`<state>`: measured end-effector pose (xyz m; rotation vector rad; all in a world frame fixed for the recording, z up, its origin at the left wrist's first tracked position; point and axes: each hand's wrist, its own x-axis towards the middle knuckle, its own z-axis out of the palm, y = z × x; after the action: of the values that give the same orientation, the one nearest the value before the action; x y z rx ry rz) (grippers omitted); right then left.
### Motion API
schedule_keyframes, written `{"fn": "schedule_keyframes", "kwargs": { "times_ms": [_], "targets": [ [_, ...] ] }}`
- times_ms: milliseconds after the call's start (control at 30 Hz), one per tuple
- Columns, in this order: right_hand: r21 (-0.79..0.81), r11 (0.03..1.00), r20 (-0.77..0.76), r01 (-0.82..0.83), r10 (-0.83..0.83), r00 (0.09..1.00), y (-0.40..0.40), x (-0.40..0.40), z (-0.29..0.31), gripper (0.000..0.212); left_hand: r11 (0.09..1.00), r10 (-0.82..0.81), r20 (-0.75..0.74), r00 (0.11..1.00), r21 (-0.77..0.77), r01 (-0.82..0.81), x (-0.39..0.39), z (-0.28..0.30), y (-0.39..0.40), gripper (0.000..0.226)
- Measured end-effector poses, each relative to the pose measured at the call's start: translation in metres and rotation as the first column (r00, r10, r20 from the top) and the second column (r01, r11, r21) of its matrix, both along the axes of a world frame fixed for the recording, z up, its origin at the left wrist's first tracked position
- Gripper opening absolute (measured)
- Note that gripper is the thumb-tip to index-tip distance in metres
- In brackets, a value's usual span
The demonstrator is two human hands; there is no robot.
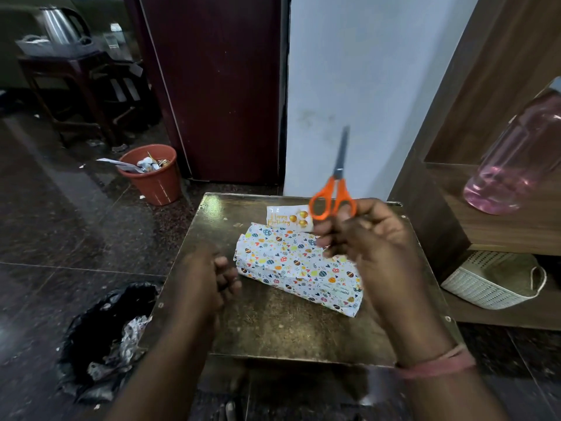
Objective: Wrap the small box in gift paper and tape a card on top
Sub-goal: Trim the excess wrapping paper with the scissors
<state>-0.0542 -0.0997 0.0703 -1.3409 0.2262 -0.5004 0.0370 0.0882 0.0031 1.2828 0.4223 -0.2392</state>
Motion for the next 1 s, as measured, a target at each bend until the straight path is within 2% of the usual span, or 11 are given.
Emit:
{"fn": "schedule_keyframes", "kwargs": {
  "times_ms": [67, 100, 167, 267, 467, 567, 667, 800, 867, 1000],
  "targets": [
    [-0.203, 0.95, -0.015, 0.235, -0.243, 0.97, -0.021, -0.001, -0.013, 0.01, 0.999, -0.012, 0.014, 1.0, 0.036, 0.011, -0.011, -0.007, -0.014, 0.017],
    [-0.305, 0.907, -0.044, 0.289, -0.316, 0.948, -0.029, -0.002, -0.022, 0.014, 1.0, -0.013, 0.028, 1.0, 0.028, 0.012, -0.017, -0.009, -0.021, 0.019],
    [-0.426, 0.859, -0.155, 0.285, -0.38, 0.912, -0.038, -0.003, -0.035, 0.02, 1.0, 0.008, 0.06, 0.998, -0.01, -0.007, -0.028, -0.008, -0.032, 0.026],
    [-0.403, 0.893, -0.309, 0.198, -0.337, 0.889, -0.038, -0.002, -0.046, 0.024, 0.993, 0.067, 0.094, 0.993, -0.108, -0.057, -0.036, 0.0, -0.042, 0.033],
    [-0.453, 0.877, -0.312, 0.158, -0.322, 0.894, -0.024, 0.006, -0.049, 0.028, 0.983, 0.075, 0.131, 0.989, -0.177, -0.051, -0.03, 0.005, -0.039, 0.045],
    [-0.527, 0.836, -0.29, 0.153, -0.346, 0.892, -0.026, 0.007, -0.055, 0.031, 0.989, 0.06, 0.135, 0.989, -0.141, -0.041, -0.032, 0.004, -0.039, 0.046],
    [-0.413, 0.907, -0.338, 0.082, -0.236, 0.911, -0.03, 0.006, -0.06, 0.031, 0.995, 0.007, 0.125, 0.992, -0.103, 0.006, -0.036, -0.001, -0.042, 0.05],
    [-0.331, 0.942, -0.346, 0.05, -0.171, 0.922, -0.033, 0.008, -0.062, 0.035, 0.995, -0.097, 0.191, 0.977, -0.017, 0.102, -0.039, -0.004, -0.049, 0.066],
    [-0.346, 0.937, -0.348, 0.044, -0.171, 0.922, -0.031, 0.009, -0.06, 0.035, 0.995, -0.1, 0.203, 0.974, -0.001, 0.102, -0.036, -0.006, -0.049, 0.081],
    [-0.316, 0.949, -0.369, 0.001, -0.124, 0.921, -0.027, 0.008, -0.059, 0.034, 0.997, -0.066, 0.223, 0.973, 0.042, 0.058, -0.027, -0.005, -0.04, 0.086]
  ]
}}
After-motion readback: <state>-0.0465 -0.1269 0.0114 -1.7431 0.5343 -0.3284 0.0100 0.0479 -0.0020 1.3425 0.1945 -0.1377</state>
